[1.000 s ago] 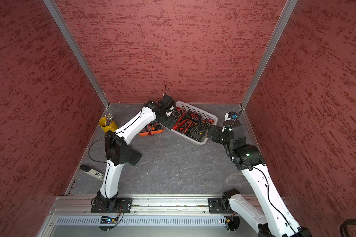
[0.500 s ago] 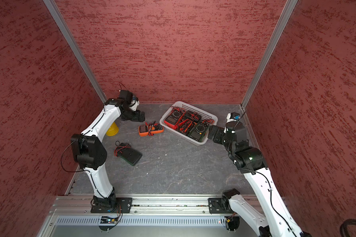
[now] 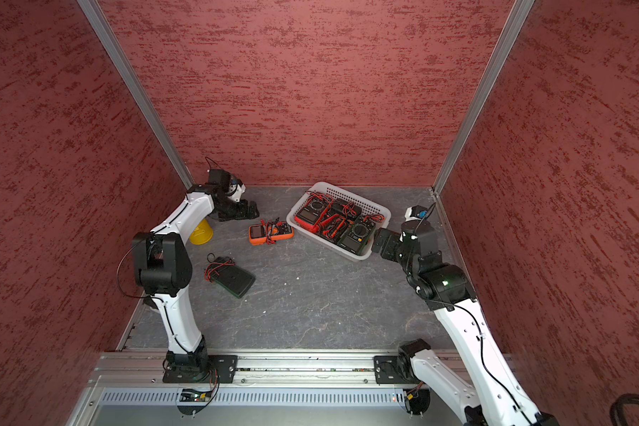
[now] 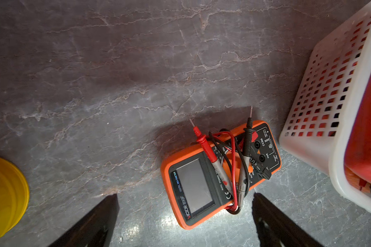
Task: Put the multimeter into the basket
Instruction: Pick up the multimeter from the center of the board.
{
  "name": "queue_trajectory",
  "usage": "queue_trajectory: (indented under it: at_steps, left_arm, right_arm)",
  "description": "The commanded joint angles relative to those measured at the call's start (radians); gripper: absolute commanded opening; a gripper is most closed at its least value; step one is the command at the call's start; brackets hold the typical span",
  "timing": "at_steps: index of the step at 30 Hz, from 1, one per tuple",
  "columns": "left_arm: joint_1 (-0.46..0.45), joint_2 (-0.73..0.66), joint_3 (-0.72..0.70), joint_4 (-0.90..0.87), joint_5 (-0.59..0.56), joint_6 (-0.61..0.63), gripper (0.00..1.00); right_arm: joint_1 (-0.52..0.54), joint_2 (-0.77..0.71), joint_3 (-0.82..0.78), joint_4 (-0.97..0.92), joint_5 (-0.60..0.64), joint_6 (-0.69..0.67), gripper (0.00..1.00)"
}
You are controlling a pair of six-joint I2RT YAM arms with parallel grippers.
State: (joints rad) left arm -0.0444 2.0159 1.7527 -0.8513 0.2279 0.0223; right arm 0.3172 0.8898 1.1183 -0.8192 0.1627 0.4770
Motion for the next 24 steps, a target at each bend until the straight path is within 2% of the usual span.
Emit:
queue_trajectory:
  at_steps: [1,9,18,24]
  left_arm:
    - [-0.005,0.046,0.067,0.026,0.036,-0.006,1.0]
    - [-0.059,0.17,0.186,-0.041,-0.005,0.004,1.0]
    - [-0.094,0.264,0.292,-0.1,0.009,0.009,1.0]
    - [-0.103,0.286,0.283,-0.122,0.01,0.013,1.0]
  right_arm:
    - [0.0,0.008,-0.003,0.03,0.0,0.012,0.99]
    - [0.0,0.008,-0.009,0.034,-0.004,0.013,0.99]
    - [-0.001,-0.005,-0.029,0.034,-0.005,0.015,0.99]
    - [0.0,-0.012,-0.035,0.034,-0.009,0.016,0.99]
